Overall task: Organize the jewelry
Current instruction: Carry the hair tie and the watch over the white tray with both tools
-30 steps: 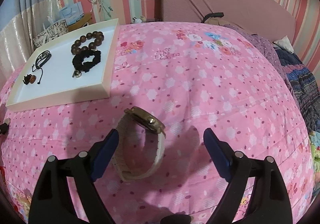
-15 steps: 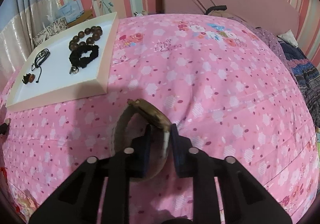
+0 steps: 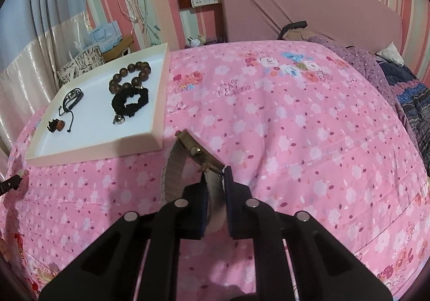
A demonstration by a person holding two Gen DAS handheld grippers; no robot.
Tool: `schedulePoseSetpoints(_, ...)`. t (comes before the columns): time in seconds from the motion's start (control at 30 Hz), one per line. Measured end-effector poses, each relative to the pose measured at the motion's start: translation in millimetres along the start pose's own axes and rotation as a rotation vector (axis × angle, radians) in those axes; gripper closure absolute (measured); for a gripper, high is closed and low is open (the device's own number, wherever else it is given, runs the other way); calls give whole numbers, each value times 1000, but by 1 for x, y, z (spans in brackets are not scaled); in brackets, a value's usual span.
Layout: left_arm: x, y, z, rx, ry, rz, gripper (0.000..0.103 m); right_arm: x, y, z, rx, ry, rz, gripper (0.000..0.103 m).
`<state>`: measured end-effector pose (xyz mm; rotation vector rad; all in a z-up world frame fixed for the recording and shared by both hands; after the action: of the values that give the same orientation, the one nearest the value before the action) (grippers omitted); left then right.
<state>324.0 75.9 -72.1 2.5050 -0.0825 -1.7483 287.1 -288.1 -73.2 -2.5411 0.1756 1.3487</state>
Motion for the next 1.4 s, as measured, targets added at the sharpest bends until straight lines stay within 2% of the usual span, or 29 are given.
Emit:
schedulePoseSetpoints(0.63,-6,23,-13,19,-11,22,81,-18,-18,-15,1,26,-48,92)
schedulePoseSetpoints(0.87,-8,49,-42,52,-2,20,81,-16,-47,-40,-39,18,-68,92)
schedulePoseSetpoints(1.17,9,84,-86,81,1,13,81,13,-101,-71,-82,-28,-114,92)
schedulePoseSetpoints(1.27,24,92,-89,87,-17,30,81,28,-119,-72,-108,-44,-112,92)
schedulePoseSetpoints(1.4,42,98,-87,100,-22,-14,81,42,-134,-67,-136,-47,-111,92)
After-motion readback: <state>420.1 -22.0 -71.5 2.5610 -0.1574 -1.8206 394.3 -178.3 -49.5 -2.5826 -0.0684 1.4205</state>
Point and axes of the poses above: each gripper's, at about its wrist camera, not at the fingertips, and x roughly the way its jaws point, y to its right, z to its underside, the point moved 4 cm from there along x, roughly the way its jaws point, and after that the axes turned 14 degrees about -y, right-handed, at the moved point
